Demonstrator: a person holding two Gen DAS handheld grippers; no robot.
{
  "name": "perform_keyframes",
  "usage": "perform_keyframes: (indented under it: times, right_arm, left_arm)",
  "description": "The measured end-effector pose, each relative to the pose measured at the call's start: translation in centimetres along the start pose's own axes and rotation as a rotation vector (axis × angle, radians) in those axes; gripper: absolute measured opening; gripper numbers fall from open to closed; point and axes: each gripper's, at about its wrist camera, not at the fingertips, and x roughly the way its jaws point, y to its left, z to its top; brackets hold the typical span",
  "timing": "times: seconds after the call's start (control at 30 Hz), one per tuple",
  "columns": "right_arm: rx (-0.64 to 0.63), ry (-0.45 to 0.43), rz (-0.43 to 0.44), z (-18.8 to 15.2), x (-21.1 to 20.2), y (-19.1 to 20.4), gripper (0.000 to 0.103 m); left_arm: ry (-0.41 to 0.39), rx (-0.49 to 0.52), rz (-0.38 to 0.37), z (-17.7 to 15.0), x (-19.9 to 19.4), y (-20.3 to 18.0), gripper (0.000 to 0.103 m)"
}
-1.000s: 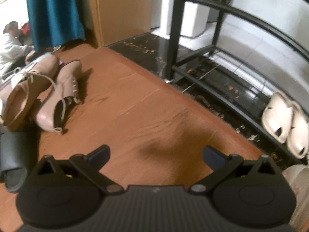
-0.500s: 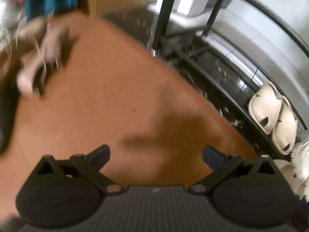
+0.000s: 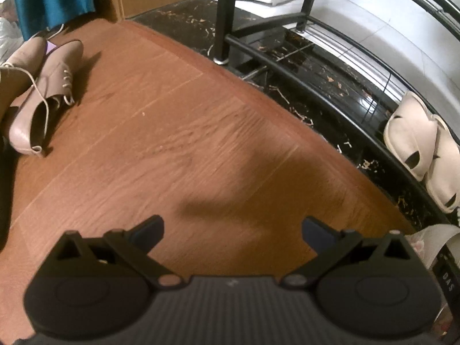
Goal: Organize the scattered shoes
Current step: 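Carry the floral shoe pair with the right tool onto the rack's bottom shelf, then open the right tool to release the floral pair on the shelf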
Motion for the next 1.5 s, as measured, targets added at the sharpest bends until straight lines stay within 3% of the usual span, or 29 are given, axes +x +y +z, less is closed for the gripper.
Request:
perform_keyframes:
  times: [0.03, 0.2, 0.53, 0.67, 0.93, 1.13, 1.2, 1.33, 1.5]
  right_arm:
    - [0.032, -0.027, 0.019, -0.2, -0.4, -0.2, 0.009]
    - [0.022, -0.206, 0.002, -2.3, -3.8, 0.7, 0.007]
    - [-0.029, -0.427, -0.049, -1.6, -11.9, 0.7, 0.007]
    - [-0.051, -0.477, -0.090, -0.6, -14.1, 0.6, 0.007]
    - [0.037, -0.618, -0.079, 7.8, -17.4, -0.1, 0.007]
    - [0.124, -0.712, -0.065, 16.4, -16.4, -1.7, 0.007]
    - [0.098, -0.753, -0.071, 19.0, -15.5, -1.6, 0.007]
    - [0.025, -0.676, -0.033, 22.4, -11.7, -0.9, 0.009]
    - [-0.035, -0.646, -0.075, 23.9, -8.7, -0.6, 0.009]
  left_arm:
    - [-0.008, 0.000, 0.002, 0.0, 0.0, 0.0, 0.102]
    - [-0.027, 0.014, 0.023, 0.0, -0.1, -0.3, 0.102]
    - [-0.026, 0.009, -0.002, 0.1, -0.7, 0.0, 0.102]
    - [-0.062, 0.002, -0.022, 0.1, -1.2, 0.1, 0.102]
    - [-0.111, -0.009, -0.033, 0.2, -1.8, 0.3, 0.102]
    - [-0.205, 0.029, -0.094, -0.1, -2.6, -0.9, 0.102]
    - [-0.233, 0.054, -0.131, -0.5, -3.1, -1.6, 0.102]
    - [-0.274, 0.138, -0.186, -1.5, -3.5, -3.1, 0.102]
    - [-0.257, 0.200, -0.207, -1.9, -3.0, -4.7, 0.102]
